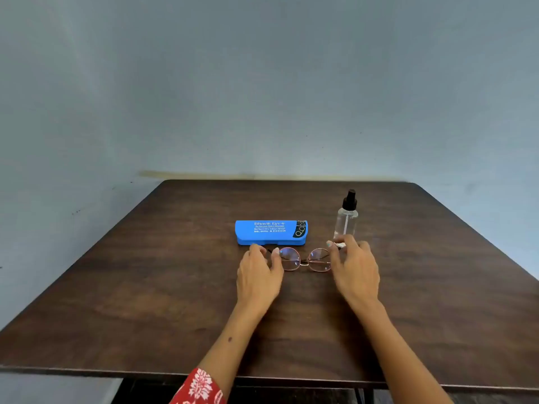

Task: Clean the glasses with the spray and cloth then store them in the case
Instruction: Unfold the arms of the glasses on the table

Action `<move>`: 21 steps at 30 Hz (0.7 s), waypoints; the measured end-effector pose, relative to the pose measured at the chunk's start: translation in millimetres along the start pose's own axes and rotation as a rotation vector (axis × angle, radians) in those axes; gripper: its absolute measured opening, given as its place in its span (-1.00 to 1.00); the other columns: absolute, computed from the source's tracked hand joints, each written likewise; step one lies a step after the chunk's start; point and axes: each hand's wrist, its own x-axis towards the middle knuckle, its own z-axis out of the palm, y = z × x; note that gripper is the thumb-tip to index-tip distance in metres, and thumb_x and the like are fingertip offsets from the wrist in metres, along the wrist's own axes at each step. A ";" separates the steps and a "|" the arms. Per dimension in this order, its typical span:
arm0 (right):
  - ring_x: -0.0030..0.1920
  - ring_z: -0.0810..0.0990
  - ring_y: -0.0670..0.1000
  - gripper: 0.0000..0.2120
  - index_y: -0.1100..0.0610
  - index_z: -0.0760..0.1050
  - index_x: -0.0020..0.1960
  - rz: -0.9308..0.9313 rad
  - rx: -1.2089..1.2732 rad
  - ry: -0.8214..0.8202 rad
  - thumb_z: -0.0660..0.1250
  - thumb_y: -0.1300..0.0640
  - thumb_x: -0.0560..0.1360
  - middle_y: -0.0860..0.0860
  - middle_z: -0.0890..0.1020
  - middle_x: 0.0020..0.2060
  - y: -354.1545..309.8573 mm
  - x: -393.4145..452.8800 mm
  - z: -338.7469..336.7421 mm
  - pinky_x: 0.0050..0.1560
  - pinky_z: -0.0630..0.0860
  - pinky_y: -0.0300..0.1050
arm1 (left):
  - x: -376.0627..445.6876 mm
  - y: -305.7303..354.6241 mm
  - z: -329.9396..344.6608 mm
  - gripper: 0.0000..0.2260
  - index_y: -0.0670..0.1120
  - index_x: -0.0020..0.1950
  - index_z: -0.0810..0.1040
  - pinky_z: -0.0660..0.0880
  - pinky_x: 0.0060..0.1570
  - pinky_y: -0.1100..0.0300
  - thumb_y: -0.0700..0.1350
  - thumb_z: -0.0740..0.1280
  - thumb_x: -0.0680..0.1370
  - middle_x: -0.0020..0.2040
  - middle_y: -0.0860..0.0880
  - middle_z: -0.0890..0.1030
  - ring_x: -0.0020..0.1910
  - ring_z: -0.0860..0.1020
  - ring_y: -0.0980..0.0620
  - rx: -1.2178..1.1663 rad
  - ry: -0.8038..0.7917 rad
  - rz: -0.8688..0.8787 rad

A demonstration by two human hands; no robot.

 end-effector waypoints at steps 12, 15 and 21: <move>-0.26 0.44 -0.03 -0.81 0.03 0.60 0.07 -0.060 0.144 -0.030 0.26 0.03 0.55 0.04 0.47 -0.10 10.4 -2.2 12.1 -0.16 0.30 -0.19 | 8.9 4.1 11.3 -0.67 -0.13 -0.22 0.52 0.30 -0.24 0.19 0.05 0.17 0.59 -0.26 -0.01 0.56 -0.21 0.48 0.03 -0.117 0.062 -0.141; -0.25 0.44 -0.03 -0.81 0.05 0.60 0.05 -0.076 0.152 -0.037 0.25 0.03 0.56 0.05 0.49 -0.16 11.2 -0.9 14.0 -0.18 0.29 -0.19 | 5.8 2.6 13.7 -0.66 -0.12 -0.30 0.48 0.22 -0.40 0.31 0.02 0.17 0.60 -0.35 0.03 0.51 -0.34 0.43 0.11 -0.118 0.139 -0.101; -0.15 0.55 0.04 -0.69 0.09 0.50 0.20 -0.095 0.169 -0.083 0.25 -0.04 0.54 0.05 0.55 -0.07 14.0 3.1 21.4 -0.05 0.44 -0.12 | 9.3 -2.4 17.9 -0.69 -0.10 -0.24 0.59 0.36 -0.25 0.22 0.06 0.24 0.56 -0.28 0.04 0.59 -0.25 0.51 0.08 -0.149 0.152 -0.052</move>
